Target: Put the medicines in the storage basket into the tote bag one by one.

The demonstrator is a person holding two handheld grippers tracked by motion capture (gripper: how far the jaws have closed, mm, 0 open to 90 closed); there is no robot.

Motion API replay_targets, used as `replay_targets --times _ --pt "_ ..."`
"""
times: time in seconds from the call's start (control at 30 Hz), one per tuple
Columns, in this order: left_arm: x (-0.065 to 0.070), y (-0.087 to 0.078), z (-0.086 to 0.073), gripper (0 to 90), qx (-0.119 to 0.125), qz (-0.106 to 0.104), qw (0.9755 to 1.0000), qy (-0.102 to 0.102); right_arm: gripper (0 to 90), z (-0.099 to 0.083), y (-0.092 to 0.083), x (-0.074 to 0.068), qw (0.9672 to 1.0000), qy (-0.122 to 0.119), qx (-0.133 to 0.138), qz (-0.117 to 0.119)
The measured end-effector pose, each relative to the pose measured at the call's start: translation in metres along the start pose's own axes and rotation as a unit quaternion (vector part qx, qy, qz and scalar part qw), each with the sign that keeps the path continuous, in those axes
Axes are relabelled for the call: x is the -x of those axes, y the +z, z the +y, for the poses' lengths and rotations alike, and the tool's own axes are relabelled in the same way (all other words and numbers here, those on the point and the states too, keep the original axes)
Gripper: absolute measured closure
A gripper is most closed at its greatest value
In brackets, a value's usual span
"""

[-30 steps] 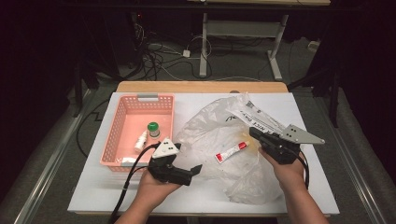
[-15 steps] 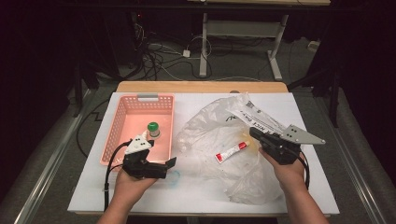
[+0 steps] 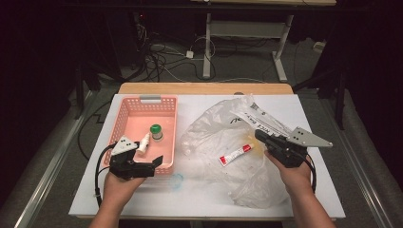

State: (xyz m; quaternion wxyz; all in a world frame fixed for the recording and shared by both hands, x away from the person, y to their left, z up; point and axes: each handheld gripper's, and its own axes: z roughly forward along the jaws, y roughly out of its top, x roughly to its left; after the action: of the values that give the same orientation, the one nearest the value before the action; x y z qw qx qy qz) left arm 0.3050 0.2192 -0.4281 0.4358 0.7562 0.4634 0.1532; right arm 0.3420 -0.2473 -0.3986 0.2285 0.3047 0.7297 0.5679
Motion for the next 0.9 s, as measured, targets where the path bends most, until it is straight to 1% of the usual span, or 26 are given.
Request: replay_targets --times 0.17,0.3,0.47,0.53,0.57,0.6,0.63,0.73,0.77,0.9 --pt "-0.008 -0.004 -0.003 0.0 0.000 0.009 0.9999 -0.012 90.0 -0.001 0.000 0.001 1.0000 0.002 0.000 0.000" --pt "-0.013 -0.006 -0.004 0.0 0.001 0.016 0.9998 -0.015 90.0 0.000 -0.001 0.001 1.0000 0.003 0.001 -0.001" --pt "-0.020 -0.010 -0.006 0.0 0.003 0.026 0.9994 -0.024 90.0 -0.001 -0.001 0.002 1.0000 0.003 0.000 -0.002" --pt "-0.022 -0.012 -0.005 0.0 0.005 0.028 0.9993 -0.024 90.0 -0.001 -0.001 0.002 1.0000 0.003 0.000 -0.002" --pt "-0.023 -0.013 -0.004 0.0 0.007 0.025 0.9992 -0.029 90.0 -0.001 -0.001 0.002 1.0000 0.003 0.000 -0.002" --pt "-0.023 -0.014 -0.004 0.0 0.010 0.021 0.9991 -0.034 90.0 -0.001 -0.001 0.002 1.0000 0.003 0.000 -0.003" --pt "-0.023 -0.015 -0.002 0.0 0.014 0.018 0.9991 -0.035 90.0 -0.001 -0.001 0.002 1.0000 0.004 0.000 -0.003" --pt "-0.021 -0.016 0.004 0.0 0.021 0.021 0.9991 -0.032 90.0 -0.001 0.000 0.002 1.0000 0.004 -0.001 -0.003" --pt "-0.021 -0.016 0.007 0.0 0.025 0.017 0.9990 -0.034 90.0 -0.001 0.000 0.002 1.0000 0.004 -0.001 -0.003" --pt "-0.022 -0.016 0.020 0.0 0.026 0.017 0.9990 -0.032 90.0 -0.001 0.000 0.002 1.0000 0.004 0.000 -0.002"
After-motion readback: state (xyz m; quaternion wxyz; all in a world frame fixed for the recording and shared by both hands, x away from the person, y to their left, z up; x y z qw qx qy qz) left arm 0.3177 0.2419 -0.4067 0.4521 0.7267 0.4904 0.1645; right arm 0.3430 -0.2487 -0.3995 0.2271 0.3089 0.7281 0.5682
